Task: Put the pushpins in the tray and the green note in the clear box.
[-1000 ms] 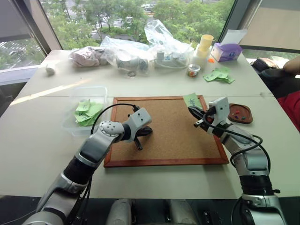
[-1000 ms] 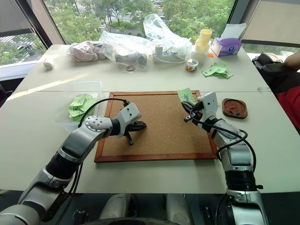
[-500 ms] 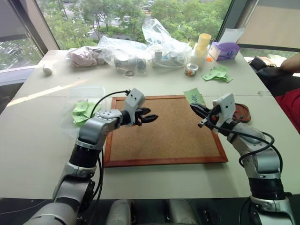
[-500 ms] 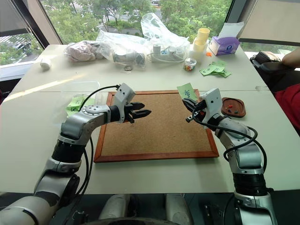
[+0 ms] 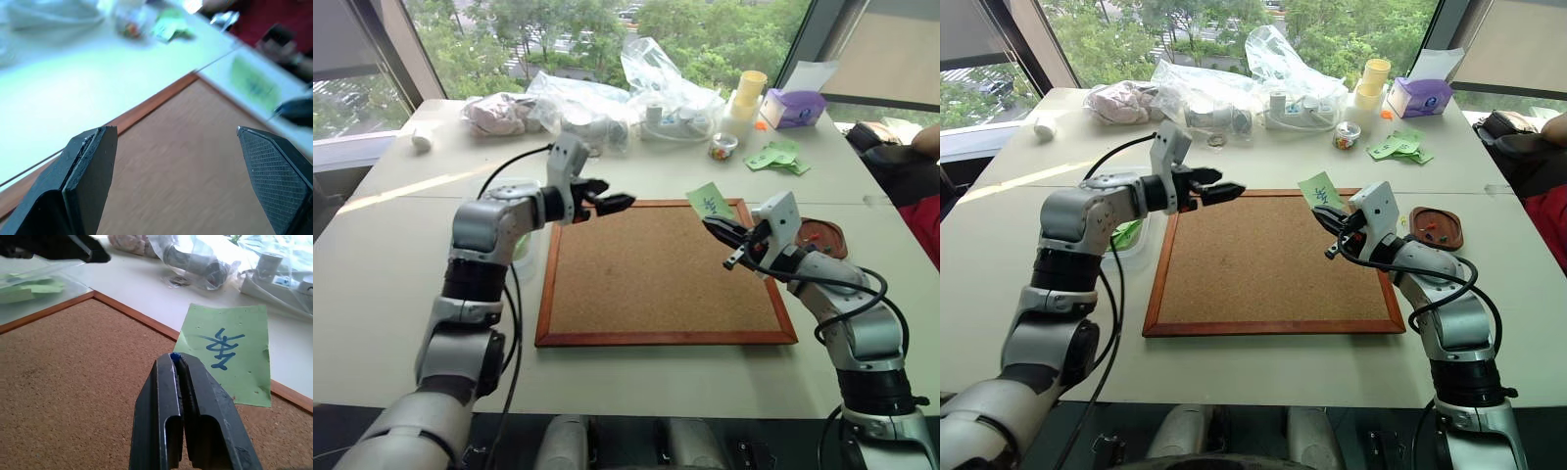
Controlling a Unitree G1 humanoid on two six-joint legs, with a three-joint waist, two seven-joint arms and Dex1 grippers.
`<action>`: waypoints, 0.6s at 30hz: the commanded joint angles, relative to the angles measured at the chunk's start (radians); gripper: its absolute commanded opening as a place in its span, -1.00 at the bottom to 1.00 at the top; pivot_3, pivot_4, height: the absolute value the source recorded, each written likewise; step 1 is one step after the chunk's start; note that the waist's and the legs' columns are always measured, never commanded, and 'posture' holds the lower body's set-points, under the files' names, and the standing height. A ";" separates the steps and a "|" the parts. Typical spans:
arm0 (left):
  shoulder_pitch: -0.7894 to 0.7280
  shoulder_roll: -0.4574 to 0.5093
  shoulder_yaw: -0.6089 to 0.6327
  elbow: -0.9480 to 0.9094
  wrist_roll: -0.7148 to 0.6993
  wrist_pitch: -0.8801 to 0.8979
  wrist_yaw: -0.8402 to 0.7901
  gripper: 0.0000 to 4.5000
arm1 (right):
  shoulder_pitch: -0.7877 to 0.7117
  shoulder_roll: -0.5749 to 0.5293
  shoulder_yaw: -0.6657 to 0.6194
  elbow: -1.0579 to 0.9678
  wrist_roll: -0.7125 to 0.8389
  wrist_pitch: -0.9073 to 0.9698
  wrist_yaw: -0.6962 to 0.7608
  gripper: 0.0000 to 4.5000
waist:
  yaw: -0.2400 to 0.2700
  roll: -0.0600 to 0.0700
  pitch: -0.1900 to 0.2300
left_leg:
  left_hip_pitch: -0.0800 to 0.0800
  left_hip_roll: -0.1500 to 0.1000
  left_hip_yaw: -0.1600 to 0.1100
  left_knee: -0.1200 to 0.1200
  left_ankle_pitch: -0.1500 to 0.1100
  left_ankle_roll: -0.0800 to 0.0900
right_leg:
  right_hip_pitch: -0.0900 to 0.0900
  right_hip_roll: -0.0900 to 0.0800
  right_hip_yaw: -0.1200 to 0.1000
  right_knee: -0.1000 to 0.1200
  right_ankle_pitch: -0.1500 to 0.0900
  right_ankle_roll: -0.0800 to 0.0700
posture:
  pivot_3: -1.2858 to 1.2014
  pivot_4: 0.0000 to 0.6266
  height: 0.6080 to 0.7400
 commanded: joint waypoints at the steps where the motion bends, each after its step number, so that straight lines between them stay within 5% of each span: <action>1: -0.031 -0.087 0.094 0.028 -0.120 0.125 0.060 0.91 | -0.027 -0.018 -0.015 -0.042 0.009 -0.008 0.004 -1.00 | -0.003 0.000 0.000 | 0.000 0.000 0.000 0.000 0.000 0.000 | 0.000 0.000 0.000 0.000 0.000 0.000 | 0.03 -0.52 0.97; 18: -0.212 -0.347 0.252 0.543 -0.176 -0.082 0.174 0.80 | -0.041 -0.035 -0.023 -0.127 0.029 0.034 -0.013 -1.00 | -0.004 0.000 0.000 | 0.002 -0.001 0.000 -0.002 0.003 -0.005 | -0.001 0.002 0.000 0.001 0.000 0.000 | 0.03 -0.52 0.97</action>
